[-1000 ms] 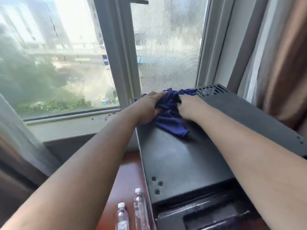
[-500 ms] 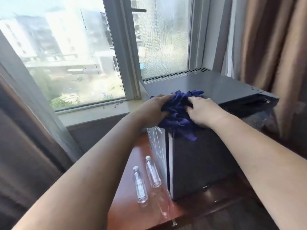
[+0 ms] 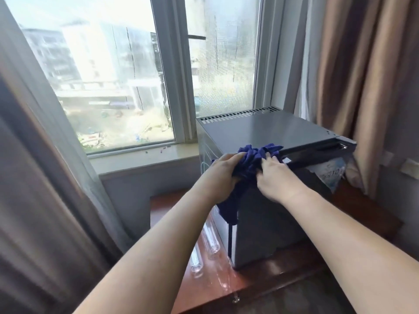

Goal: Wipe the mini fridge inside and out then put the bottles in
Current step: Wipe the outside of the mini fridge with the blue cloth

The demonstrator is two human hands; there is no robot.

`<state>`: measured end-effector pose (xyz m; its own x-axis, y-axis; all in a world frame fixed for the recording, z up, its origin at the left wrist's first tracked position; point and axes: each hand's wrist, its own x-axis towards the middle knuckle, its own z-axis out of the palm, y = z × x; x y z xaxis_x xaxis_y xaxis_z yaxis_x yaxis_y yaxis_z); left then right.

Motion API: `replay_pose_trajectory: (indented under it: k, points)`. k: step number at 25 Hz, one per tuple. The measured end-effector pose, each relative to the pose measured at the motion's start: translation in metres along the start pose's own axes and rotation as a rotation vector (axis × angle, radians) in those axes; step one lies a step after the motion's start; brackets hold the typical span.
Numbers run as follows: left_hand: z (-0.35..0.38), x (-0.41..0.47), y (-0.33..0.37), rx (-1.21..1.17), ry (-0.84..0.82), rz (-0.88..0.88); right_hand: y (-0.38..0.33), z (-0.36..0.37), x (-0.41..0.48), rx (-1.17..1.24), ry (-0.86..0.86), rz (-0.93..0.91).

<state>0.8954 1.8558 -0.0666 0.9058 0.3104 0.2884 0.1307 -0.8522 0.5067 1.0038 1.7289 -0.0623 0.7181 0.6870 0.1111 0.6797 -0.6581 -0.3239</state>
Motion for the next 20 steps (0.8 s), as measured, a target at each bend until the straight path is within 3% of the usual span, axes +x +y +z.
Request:
replay_pose_trajectory:
  k: [12, 20]
  points:
    - [-0.012, 0.056, -0.065, -0.077, 0.052, -0.001, -0.028, 0.004, 0.074, -0.063, -0.085, 0.022]
    - [-0.024, 0.172, -0.202, -0.143, 0.170, -0.095, -0.087, 0.042, 0.255, -0.120, -0.156, 0.054]
